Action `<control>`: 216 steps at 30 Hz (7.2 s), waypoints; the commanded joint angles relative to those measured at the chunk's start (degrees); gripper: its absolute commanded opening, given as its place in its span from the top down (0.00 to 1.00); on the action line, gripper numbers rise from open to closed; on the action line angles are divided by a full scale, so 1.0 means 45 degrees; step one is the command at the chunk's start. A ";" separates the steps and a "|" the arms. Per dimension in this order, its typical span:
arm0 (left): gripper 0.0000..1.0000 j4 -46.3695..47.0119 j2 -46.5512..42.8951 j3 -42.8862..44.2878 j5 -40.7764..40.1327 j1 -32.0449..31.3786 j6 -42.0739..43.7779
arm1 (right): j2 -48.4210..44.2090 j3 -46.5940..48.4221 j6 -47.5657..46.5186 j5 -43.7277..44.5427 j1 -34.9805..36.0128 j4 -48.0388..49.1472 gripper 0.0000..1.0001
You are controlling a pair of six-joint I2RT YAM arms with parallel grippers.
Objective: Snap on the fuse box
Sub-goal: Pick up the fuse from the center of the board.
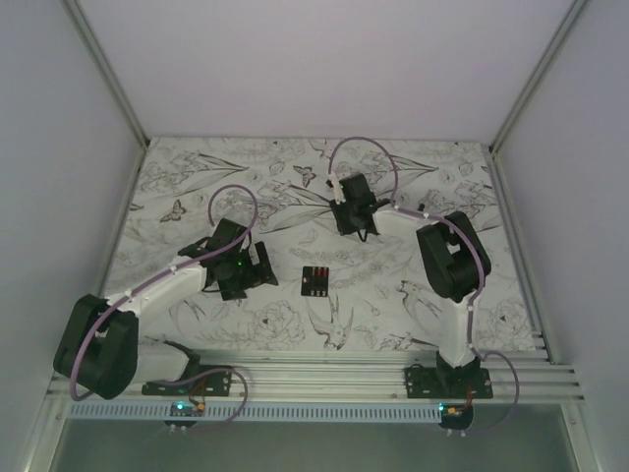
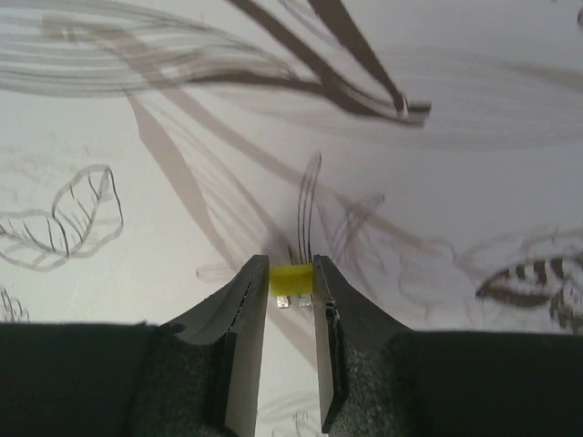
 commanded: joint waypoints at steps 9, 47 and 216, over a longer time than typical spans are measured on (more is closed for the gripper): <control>0.00 0.0198 0.0091 -0.0171 0.0521 0.0089 -0.0129 | -0.3251 -0.4170 0.2349 0.0935 0.0493 -0.2460 0.69; 0.00 0.0484 0.0338 -0.0015 0.1115 0.0084 -0.0168 | -0.3732 -0.4500 0.2003 0.1043 0.1063 -0.3805 0.75; 1.00 0.8316 -0.4912 0.0229 0.6454 -0.3875 0.4143 | -1.1821 -0.7065 0.3064 -1.2536 0.1185 0.5796 0.68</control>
